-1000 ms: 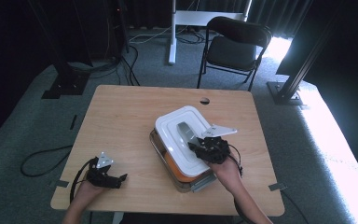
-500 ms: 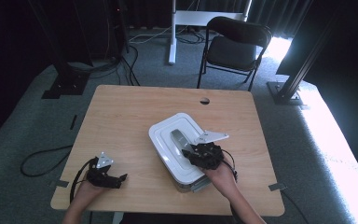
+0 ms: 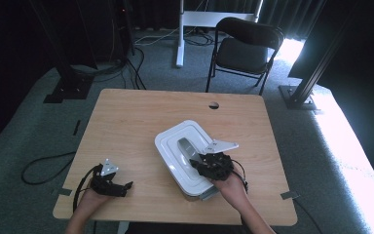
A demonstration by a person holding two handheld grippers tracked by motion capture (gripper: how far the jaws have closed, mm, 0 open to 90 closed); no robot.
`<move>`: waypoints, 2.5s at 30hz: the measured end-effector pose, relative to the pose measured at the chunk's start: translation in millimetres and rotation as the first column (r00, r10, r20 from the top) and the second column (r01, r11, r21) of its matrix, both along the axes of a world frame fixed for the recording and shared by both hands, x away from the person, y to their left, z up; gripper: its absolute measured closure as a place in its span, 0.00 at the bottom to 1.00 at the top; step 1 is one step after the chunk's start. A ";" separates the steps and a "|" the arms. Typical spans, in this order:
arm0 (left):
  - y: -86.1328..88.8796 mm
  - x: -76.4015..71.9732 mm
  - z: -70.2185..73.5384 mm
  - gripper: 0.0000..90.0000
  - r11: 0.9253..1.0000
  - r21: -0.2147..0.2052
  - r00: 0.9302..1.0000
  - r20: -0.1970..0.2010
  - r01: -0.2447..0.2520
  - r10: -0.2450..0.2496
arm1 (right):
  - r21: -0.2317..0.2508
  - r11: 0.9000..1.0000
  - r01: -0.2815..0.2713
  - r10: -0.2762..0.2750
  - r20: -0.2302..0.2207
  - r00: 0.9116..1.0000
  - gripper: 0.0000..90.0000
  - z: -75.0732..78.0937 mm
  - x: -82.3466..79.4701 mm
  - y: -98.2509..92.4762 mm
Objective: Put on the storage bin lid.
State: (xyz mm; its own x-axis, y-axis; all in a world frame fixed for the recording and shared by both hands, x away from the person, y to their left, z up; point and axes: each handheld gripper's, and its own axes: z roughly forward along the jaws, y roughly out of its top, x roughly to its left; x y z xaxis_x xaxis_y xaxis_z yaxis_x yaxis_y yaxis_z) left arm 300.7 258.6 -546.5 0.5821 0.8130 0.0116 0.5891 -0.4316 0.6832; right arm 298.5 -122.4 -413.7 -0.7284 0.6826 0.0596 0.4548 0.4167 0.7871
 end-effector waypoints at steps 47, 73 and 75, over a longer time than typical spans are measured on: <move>-16.0 0.1 16.0 0.00 0.996 -0.030 0.996 0.005 -0.084 0.084 | 0.167 0.977 0.134 -0.152 0.098 0.983 0.15 7.1 25.3 -88.5; -68.0 9.0 15.1 0.00 0.999 -0.022 0.999 -0.004 -0.038 0.038 | 0.142 0.925 0.352 -0.349 -0.045 0.936 0.14 -85.1 74.6 -145.5; -71.8 11.1 14.0 0.00 0.999 -0.013 0.999 0.000 -0.046 0.046 | 0.136 0.924 0.356 -0.352 -0.058 0.934 0.14 -92.2 76.7 -144.7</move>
